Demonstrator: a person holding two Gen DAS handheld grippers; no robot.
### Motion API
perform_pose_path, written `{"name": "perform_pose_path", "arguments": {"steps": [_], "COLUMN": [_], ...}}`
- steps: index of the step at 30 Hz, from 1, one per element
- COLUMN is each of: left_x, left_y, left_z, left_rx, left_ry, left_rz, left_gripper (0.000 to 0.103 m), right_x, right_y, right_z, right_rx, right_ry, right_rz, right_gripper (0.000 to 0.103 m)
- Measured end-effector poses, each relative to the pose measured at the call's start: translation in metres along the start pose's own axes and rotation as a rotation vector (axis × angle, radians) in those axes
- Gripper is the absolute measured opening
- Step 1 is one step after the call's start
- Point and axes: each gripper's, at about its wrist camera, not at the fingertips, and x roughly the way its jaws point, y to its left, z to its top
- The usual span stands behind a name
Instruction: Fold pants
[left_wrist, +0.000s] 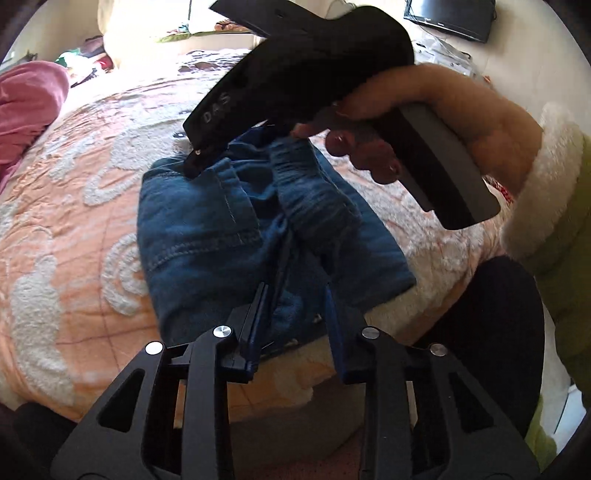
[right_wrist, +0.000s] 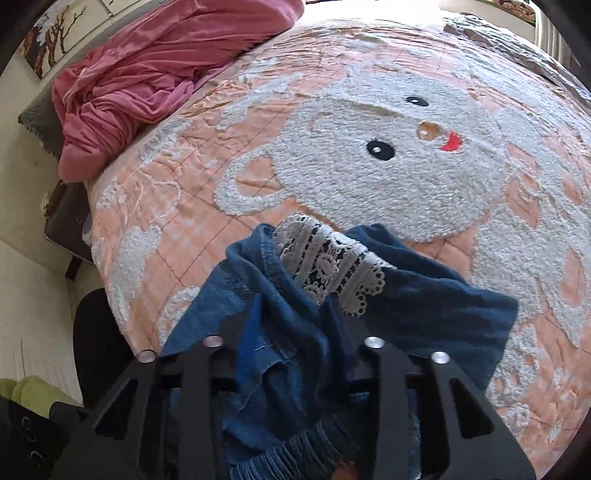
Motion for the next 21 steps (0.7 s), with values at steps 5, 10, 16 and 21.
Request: {"name": "perform_pose_path", "arguments": {"steps": [5,10,16,21], "left_x": [0.006,0.005,0.002,0.002], "left_y": [0.005,0.008,0.012,0.012], "left_z": [-0.003,-0.001,-0.001,0.001], "left_rx": [-0.017,-0.037,-0.043,-0.051], "left_ry": [0.016,0.015,0.016,0.02], "left_rz": [-0.022,-0.032,-0.034,-0.039], "left_gripper": [0.022,0.022,0.022,0.022], "right_x": [-0.006,0.012,0.018,0.003], "right_y": [0.003,-0.007,-0.003,-0.004], "right_z": [0.001,0.007,0.005,0.002], "right_rx": [-0.004,0.004,-0.017,0.026], "right_ry": [-0.083,-0.044,-0.053,-0.093], "right_rz": [-0.057,-0.16,-0.207,-0.16], "right_gripper": [0.008,0.0,0.0,0.005]}}
